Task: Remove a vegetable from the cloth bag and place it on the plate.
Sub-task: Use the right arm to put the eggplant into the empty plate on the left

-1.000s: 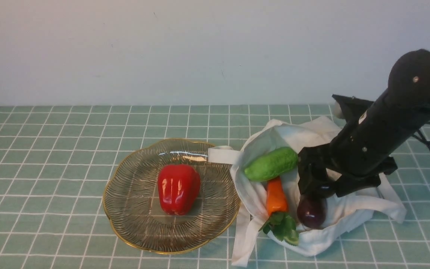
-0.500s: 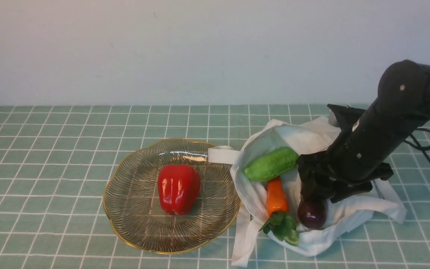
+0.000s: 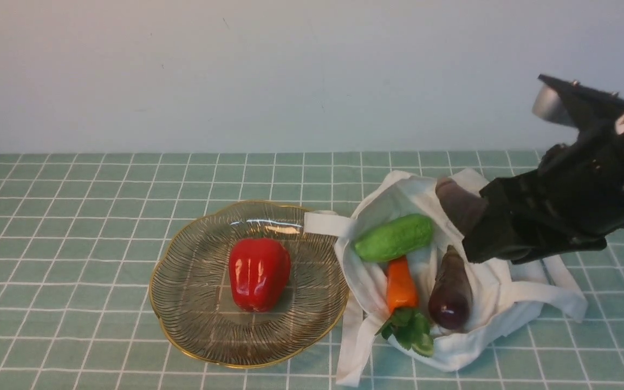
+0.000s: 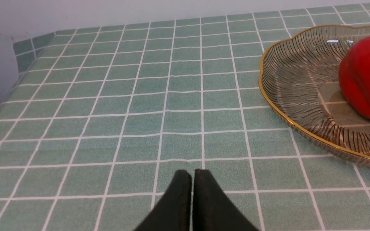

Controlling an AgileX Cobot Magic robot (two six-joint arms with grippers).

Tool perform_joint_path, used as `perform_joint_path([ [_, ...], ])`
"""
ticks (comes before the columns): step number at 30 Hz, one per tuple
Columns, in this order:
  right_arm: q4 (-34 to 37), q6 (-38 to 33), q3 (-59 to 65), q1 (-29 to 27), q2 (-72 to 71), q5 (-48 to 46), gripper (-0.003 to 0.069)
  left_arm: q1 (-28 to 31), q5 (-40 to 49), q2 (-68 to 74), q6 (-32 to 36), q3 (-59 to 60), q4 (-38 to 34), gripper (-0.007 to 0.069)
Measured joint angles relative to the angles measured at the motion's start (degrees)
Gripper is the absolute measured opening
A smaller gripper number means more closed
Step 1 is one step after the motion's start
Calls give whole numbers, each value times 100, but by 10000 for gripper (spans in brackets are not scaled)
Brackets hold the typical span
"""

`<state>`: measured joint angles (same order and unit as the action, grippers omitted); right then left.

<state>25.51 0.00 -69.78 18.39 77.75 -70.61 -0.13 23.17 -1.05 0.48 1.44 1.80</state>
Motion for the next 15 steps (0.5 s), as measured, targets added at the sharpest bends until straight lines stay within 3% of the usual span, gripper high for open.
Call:
perform_joint_path([
  [7,1234,-1311,0,801,-114,345,367,0,0,0,0,0,0,-5],
  [10,1363,-1646,0,1336,406,997,367,0,0,0,0,0,0,-5],
  [15,1173,-1688,-52,1632,1602,1852,367,0,0,0,0,0,0,-5],
])
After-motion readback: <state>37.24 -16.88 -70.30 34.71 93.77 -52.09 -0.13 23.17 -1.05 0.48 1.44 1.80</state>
